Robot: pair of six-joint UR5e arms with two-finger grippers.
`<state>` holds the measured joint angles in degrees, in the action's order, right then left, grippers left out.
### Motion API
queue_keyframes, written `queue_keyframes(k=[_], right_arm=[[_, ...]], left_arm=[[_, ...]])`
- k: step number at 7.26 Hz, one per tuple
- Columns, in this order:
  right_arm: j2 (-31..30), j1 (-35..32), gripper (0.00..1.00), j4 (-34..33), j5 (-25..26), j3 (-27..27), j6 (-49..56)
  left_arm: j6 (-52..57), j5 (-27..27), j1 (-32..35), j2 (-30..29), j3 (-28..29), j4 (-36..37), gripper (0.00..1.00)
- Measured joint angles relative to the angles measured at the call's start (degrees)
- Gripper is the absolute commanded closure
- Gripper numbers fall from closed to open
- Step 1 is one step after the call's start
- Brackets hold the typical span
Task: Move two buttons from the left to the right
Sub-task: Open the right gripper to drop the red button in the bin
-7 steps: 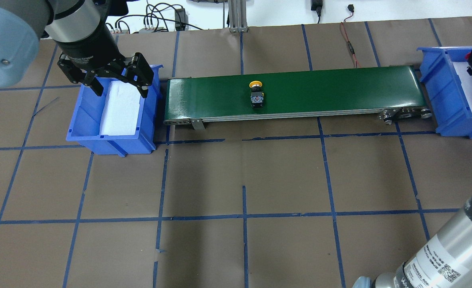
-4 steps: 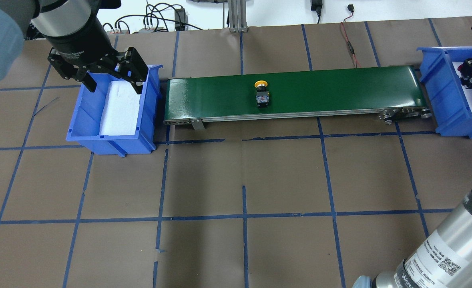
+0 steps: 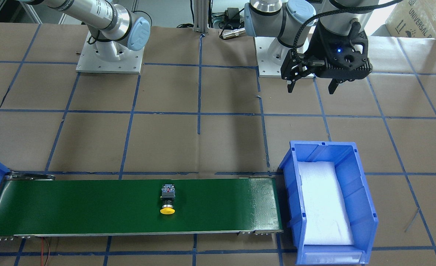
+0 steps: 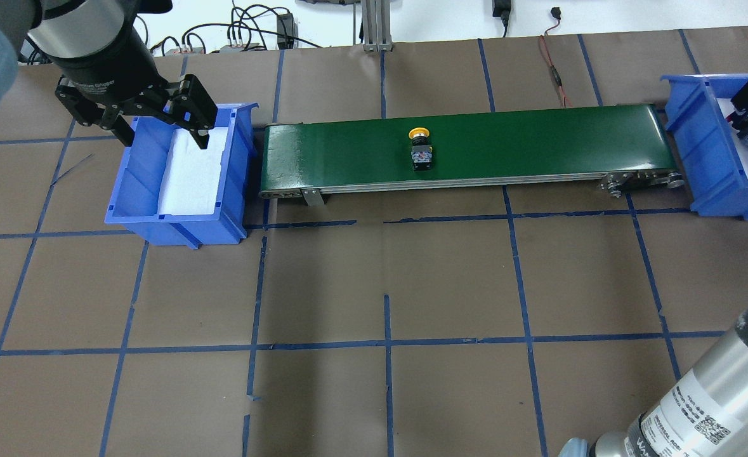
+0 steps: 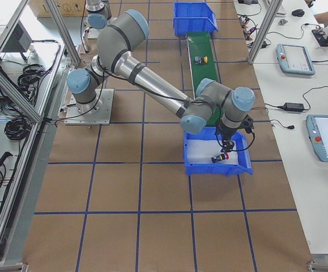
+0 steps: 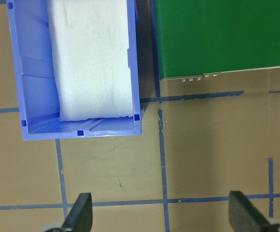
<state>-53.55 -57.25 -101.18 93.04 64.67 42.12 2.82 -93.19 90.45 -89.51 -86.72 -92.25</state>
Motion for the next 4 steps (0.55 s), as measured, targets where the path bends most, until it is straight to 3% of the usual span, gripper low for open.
queue_keyframes(k=[4], right_arm=[[-4.58, -11.60, 0.00, 5.50, 0.24, -0.37, -5.07]], left_arm=[[-0.24, -0.13, -0.03, 0.18, -0.21, 0.00, 0.00]])
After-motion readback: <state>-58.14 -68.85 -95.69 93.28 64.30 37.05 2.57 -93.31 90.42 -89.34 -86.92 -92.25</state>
